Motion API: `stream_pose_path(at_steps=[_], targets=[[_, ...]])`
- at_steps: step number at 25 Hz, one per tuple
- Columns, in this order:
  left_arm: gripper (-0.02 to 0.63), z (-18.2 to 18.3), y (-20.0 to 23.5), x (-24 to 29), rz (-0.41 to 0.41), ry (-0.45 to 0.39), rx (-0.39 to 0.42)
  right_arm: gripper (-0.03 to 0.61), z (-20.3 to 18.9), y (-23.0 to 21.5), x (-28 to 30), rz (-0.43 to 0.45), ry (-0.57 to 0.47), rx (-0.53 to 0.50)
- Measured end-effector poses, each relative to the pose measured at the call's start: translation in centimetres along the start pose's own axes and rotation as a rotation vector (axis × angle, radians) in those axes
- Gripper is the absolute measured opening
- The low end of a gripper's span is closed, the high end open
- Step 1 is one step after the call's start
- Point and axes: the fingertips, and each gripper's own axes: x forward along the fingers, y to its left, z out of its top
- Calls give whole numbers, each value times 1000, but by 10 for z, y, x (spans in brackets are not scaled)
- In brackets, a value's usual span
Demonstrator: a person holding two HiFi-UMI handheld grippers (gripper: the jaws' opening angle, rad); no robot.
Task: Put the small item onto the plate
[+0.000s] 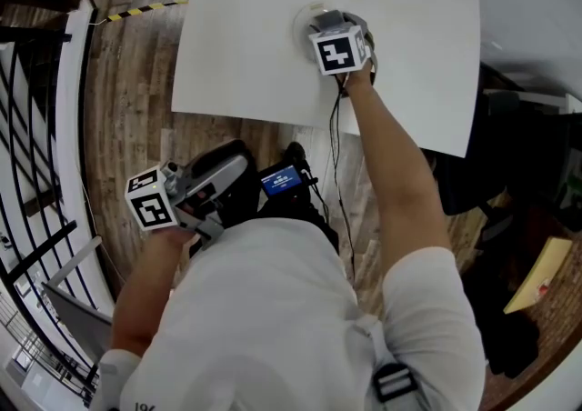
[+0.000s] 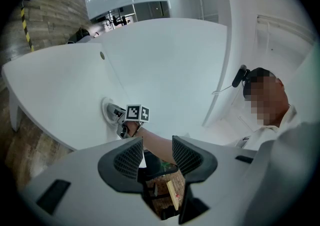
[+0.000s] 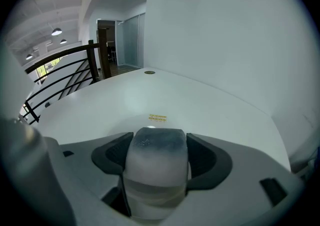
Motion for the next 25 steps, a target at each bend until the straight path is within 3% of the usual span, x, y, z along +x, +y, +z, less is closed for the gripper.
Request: stream_pose_path(at_steps=[17, 25], targets=[[167, -4, 3, -3, 2, -6, -7, 321, 0, -1, 9, -5, -30, 55], [167, -6, 2, -7, 5, -6, -11, 321, -12, -3, 4, -17, 57, 89]])
